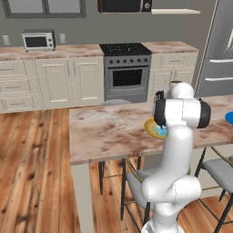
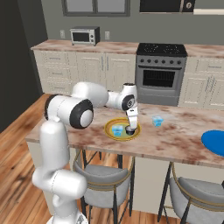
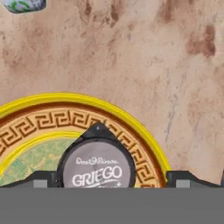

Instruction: Place two yogurt containers on each plate.

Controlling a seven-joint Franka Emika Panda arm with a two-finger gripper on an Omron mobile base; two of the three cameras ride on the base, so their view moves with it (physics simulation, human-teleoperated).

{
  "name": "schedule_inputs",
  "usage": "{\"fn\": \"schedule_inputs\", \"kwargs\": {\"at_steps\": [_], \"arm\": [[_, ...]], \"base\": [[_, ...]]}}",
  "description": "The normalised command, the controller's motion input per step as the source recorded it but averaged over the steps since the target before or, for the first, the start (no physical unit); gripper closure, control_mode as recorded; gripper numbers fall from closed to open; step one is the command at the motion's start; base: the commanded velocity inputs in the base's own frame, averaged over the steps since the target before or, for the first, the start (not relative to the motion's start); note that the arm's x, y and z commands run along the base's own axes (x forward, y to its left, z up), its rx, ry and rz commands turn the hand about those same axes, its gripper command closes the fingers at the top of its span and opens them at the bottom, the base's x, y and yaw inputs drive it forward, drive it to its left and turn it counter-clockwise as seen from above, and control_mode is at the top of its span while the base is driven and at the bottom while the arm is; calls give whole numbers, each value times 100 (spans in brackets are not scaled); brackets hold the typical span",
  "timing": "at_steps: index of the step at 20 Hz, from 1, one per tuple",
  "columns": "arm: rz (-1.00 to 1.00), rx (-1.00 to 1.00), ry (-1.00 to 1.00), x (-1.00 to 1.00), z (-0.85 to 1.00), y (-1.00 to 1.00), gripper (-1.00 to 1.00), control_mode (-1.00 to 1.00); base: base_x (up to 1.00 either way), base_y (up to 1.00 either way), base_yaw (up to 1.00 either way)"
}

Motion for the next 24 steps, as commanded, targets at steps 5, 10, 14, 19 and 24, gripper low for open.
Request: {"fn": "schedule_inputs", "kwargs": {"at_steps": [5,10,14,19,24], "arm": [[0,4,0,-37,59,1,-100,-100],[0,1,-5,-52,59,29,-100,-100],[0,0,-16,-51,66,52,-100,-100],[1,0,-17,-64,47,43,-100,-100],[6,-4,-30,-85,0,24,-100,-100]], "base": [[0,0,0],[0,0,0],[0,0,0],[0,0,0],[0,0,0]]}}
